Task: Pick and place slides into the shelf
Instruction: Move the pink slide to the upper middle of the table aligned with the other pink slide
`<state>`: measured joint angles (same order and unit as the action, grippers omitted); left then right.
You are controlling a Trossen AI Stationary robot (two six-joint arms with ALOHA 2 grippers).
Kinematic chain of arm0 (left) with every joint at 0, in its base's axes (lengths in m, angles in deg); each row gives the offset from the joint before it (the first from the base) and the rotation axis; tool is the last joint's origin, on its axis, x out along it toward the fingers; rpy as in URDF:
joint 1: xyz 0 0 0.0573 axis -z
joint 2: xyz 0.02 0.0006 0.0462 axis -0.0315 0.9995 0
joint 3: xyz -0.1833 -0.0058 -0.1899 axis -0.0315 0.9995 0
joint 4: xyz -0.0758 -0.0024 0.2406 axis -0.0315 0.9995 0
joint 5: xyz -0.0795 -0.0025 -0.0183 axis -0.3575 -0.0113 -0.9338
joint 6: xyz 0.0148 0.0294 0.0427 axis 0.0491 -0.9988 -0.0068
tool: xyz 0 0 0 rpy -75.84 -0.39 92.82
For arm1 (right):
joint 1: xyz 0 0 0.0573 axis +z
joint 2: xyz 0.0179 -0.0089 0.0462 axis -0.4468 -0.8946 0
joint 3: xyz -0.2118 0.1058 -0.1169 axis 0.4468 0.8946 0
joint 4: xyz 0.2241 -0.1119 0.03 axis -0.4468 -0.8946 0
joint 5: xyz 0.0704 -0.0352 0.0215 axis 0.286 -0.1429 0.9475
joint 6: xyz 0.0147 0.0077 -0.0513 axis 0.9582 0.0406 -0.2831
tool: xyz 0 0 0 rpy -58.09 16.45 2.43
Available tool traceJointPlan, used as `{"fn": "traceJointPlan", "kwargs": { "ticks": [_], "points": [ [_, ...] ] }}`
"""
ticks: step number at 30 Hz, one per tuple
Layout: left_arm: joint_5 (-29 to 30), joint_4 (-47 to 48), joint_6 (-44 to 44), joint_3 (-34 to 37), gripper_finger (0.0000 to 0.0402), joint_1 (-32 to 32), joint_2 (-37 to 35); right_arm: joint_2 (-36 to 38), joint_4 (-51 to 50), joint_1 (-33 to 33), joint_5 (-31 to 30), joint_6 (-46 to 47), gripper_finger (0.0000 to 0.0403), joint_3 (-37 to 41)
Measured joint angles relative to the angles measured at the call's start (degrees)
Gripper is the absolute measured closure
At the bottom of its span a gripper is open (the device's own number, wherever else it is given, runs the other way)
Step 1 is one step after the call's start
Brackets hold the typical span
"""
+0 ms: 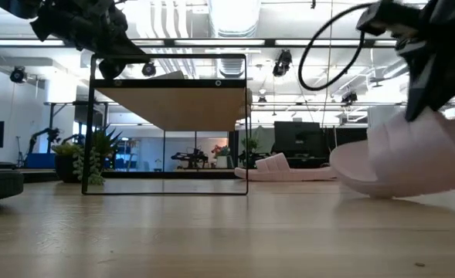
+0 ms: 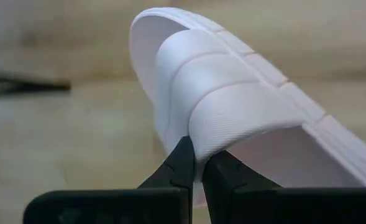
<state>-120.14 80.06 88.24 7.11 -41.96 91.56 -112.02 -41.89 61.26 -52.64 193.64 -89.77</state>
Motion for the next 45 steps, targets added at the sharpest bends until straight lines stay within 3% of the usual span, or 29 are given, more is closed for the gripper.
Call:
{"fn": "traceJointPlan", "kwargs": {
  "ticks": [5,11,15,19,26,32,45],
  "points": [
    [0.0,-1.95,0.06,0.0,0.0402,-0.02,0.92,7.09,2.22,-6.59,-0.45,-9.32,0.039,9.1],
    [0.0,-2.9,0.24,0.0,0.0402,-0.02,1.82,19.6,16.25,-16.86,1.5,-25.0,0.039,21.98],
    [0.0,-2.9,0.33,0.0,0.0402,-0.02,1.82,26.09,17.31,-25.27,2.56,-34.14,0.039,25.96],
    [0.0,-3.01,0.39,0.0,0.0402,-0.02,1.8,28.89,22.09,-35.16,8.65,-50.01,0.039,26.81],
    [0.0,-3.32,0.52,0.0,0.0402,-0.02,1.8,25.3,25.02,-50.83,20.22,-69.5,0.039,25.8],
    [0.05,-3.5,0.54,0.0,0.0402,-0.02,1.67,18.67,29.74,-58.3,25.75,-79.15,0.039,23.79],
    [1.53,-3.71,0.55,0.0,0.0402,-0.02,1.65,2.25,30.7,-61.17,28.1,-93.14,0.039,13.03]
  ]
}}
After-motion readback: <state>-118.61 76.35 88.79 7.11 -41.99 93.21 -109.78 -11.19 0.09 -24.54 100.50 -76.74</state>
